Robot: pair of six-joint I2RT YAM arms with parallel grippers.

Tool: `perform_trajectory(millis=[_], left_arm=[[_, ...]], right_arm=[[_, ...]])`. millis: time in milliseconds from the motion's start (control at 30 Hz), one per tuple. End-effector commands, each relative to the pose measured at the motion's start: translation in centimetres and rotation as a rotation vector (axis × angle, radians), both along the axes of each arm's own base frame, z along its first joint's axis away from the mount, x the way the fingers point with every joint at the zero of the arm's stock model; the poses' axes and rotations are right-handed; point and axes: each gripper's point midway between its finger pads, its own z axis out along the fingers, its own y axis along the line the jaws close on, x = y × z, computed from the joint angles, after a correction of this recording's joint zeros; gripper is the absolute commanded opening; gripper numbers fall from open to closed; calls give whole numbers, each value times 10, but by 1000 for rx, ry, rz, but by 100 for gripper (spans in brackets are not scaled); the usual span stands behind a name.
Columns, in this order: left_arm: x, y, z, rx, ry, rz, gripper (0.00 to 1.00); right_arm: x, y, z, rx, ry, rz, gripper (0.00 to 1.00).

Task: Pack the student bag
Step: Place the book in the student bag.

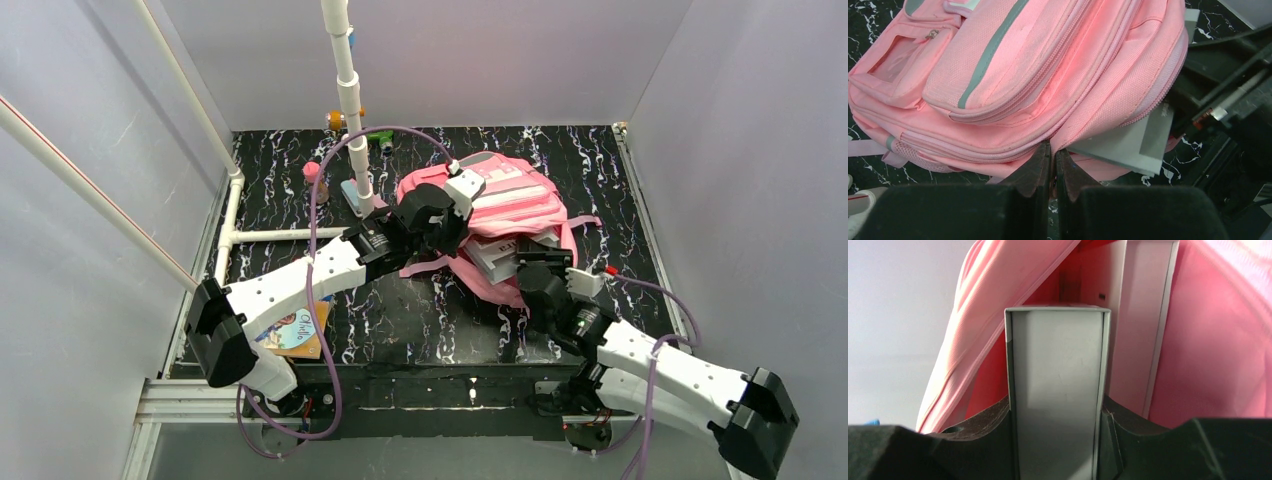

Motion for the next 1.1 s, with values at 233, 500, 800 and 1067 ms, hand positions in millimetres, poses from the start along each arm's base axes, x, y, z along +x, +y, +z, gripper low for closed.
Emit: perform_trajectory(millis=[233,500,800,1067], left_arm=[[-10,-2,49,-177,-26,-9,0],[-11,-3,38,-182,-5,0,0],[-11,-6,36,-180,12,-10,0],[0,4,48,-209,26,26,0]], right_arm=[[93,-6,12,107,-146,54,17],[72,26,-37,-4,-81,286,33],[50,36,-50,-254,88,479,72],[-49,-31,-67,-547,405,583,98]])
